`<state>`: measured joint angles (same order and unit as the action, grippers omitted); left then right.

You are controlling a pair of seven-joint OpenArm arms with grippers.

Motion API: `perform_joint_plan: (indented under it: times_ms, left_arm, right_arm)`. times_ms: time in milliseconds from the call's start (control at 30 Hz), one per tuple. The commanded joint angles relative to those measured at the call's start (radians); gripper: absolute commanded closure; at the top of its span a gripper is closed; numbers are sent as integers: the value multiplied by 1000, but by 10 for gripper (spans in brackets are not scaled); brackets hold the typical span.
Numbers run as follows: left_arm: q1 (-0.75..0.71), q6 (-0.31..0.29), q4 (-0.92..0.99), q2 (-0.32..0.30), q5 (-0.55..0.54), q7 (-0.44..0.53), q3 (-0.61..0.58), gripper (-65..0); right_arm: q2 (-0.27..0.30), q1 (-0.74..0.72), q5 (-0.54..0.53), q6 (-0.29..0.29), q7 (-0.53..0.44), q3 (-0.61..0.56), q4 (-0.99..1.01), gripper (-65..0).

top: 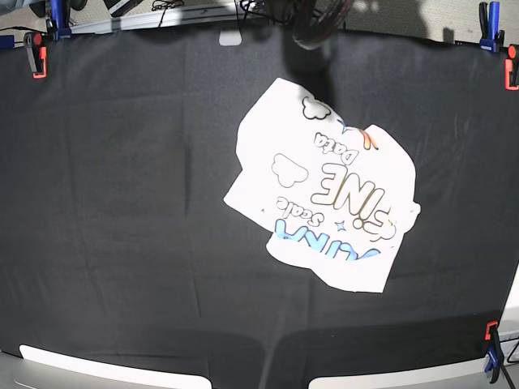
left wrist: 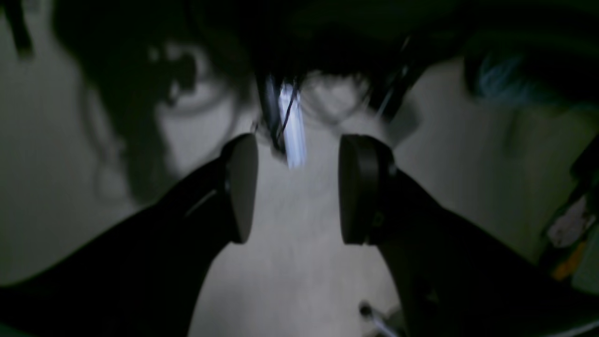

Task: Layout the t-shirt on the table in an organized manner, then fold the t-shirt properly
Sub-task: 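Move both grippers out from the rest pose toward the white t-shirt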

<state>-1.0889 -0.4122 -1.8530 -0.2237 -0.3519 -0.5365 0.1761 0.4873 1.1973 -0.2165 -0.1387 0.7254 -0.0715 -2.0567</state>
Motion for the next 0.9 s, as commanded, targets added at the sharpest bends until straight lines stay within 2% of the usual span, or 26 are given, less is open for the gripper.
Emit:
perform_joint_plan:
  times_ms: [0,167,333,433,667,867]
  left_arm:
    - [-22,-7,-55,-4,-23,-13,2,-260]
    - [-22,-7,-263,-5,-43,-62,2,-260]
    - [-19,-8,-393,-4,-42,-89,2,-260]
    - [-19,-7,-419,-5,-42,-106,2,-260]
    - [18,-7,-419,-5,-42,-78,2,-260]
    - [50,-7,-419,-5,-43,-21,2,-260]
  right_arm:
    - [6,21,-3,-3,12,23,-47,-291]
    - [6,21,-4,-3,29,133,-191,-291]
    - [6,5,-4,-3,31,230,-243,-291]
    - [5,2,-3,-2,31,264,-247,-291]
    - [6,-24,-3,-2,5,269,-247,-291]
    - [5,-39,0,-1,-4,269,-247,-291]
